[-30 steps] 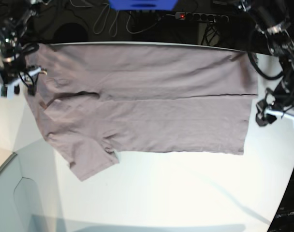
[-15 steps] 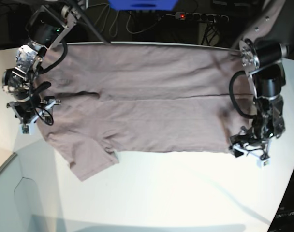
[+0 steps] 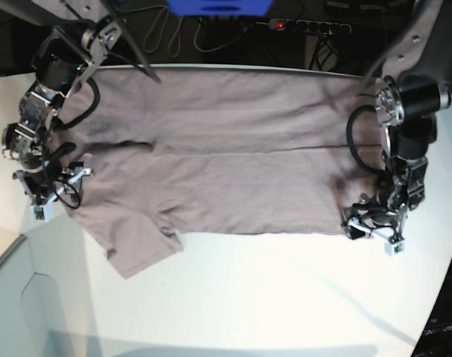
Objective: Layout the t-shirt on the table in an organized manner, then fold the t-shirt properly
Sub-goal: 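Pinch the hem edge of the shirt with both grippers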
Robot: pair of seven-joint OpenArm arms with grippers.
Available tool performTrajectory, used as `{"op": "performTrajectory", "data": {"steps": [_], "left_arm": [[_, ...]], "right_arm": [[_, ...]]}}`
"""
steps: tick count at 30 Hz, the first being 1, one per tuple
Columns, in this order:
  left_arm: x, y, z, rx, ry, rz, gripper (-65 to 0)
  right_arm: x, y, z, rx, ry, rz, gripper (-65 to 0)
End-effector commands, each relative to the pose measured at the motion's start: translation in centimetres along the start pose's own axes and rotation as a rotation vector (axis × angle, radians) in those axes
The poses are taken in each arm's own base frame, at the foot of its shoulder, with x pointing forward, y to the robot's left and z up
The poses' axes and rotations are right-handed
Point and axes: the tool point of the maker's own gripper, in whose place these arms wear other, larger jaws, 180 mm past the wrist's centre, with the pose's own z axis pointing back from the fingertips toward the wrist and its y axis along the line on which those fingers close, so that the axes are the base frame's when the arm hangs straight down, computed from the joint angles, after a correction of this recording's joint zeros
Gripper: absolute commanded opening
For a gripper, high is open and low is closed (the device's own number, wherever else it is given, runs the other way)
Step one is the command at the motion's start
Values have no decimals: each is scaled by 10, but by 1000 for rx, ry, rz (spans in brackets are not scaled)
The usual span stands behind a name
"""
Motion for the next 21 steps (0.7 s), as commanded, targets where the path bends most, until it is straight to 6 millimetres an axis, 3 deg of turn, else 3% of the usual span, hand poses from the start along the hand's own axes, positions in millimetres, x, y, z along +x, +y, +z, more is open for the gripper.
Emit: {"op": "performTrajectory", "data": {"steps": [1,4,13,18,21], "left_arm": [[16,7,1,30,-19,5,-217],[16,19,2,91,-21,16,-217],[15,20,2,98,-17,15,-217],[6,21,2,100,1,12,-221],[-1,22,2,98,10,10,-304]], "right_arm": [[24,-10,2,-15,-67,7,-303],[32,-18,3,-28,-78,18,-303],[35,-20,3,-30,-81,19,-303],[37,-25,-10,-8,-60,-8,-303],[35,-34,-19,8,-33,-29,-303]]}}
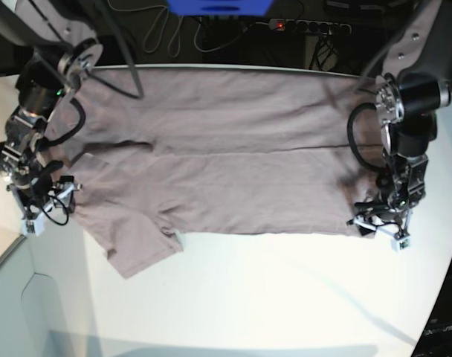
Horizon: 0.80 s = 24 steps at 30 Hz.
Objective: Layout the t-shirt on the table in an organized manner, then fold the t-shirt properly
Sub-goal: 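Pinch the hem edge of the shirt with both grippers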
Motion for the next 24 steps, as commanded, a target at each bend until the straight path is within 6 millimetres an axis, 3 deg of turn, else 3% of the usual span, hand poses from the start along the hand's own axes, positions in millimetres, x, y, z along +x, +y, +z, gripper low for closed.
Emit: {"op": "performTrajectory", "data": {"steps": [1,6,7,15,18,21,24], "left_arm": [[4,1,0,0,16,0,-359],[3,2,1,1,17,-1,-623],[3,3,1,4,18,0,-650],[3,2,1,-1,18,9,-649],[3,2,1,-2,16,9,-649],[8,1,1,-5,4,8,-649],[8,1,1,-6,4,6,-649]], "right_arm": [[26,-12,1,-12,-61,0,-303],[23,-12,-11,27,-21,-36,-303],[20,-12,-14,35,-8,-43,-303],[5,6,-26,99,-18,-99,-306],[-14,-5,-28,53,25,-124,-331],[-23,0,-31,68,57,-121,-420],[-23,0,-31,68,57,-121,-561]]}}
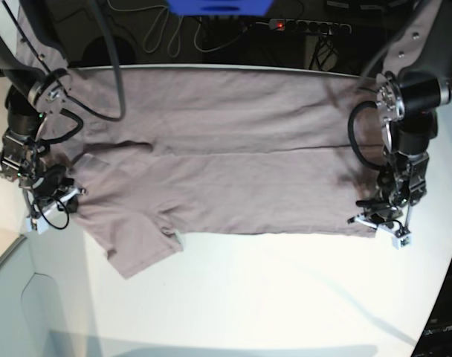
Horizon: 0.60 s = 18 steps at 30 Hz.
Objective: Layout the t-shirt on the table in an organized manner, then fold the t-shirt properly
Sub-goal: 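Pinch the hem edge of the shirt with both grippers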
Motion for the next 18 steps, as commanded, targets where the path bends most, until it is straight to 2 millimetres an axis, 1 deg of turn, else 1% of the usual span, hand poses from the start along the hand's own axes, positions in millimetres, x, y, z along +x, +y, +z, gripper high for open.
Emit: {"op": "performTrajectory", "data": {"steps": [1,2,3,5,6,7,8,10,13,14,16,17,18], "left_arm": [[10,-1,0,-3,-3,-6,-649],[10,-1,0,-4,-4,-6,-649],[15,-2,1,-6,-17,-6,-649],[33,-4,4,-11,-64,-16,-649],[31,-2,7,-8,-64,-25,-649],[30,0,9,-7,-57,-32,-649],[33,-1,13,-9,-53,-43,-649],[42,-4,22,-23,-72,-44,-649],[51,-9,37,-55,-106,-18,-649],[53,-10,40,-63,-111,-12,-649],[52,-12,45,-78,-113,-2,-649],[48,-11,47,-82,-105,4,-649],[48,-11,51,-90,-110,9,-649]], "right_arm": [[0,-7,1,-24,33,18,-618],[0,-7,1,-25,32,18,-650],[1,-8,2,-28,29,21,-650],[16,-14,6,-50,-9,42,-650],[25,-16,9,-63,-32,57,-650],[29,-14,10,-66,-47,64,-650],[31,-14,13,-76,-61,74,-650],[41,-15,20,-98,-96,101,-650],[58,-3,25,-79,-145,135,-650],[61,2,26,-63,-154,143,-650],[58,4,29,-72,-160,154,-650],[61,3,34,-85,-173,167,-650],[60,3,38,-94,-179,177,-650]]}}
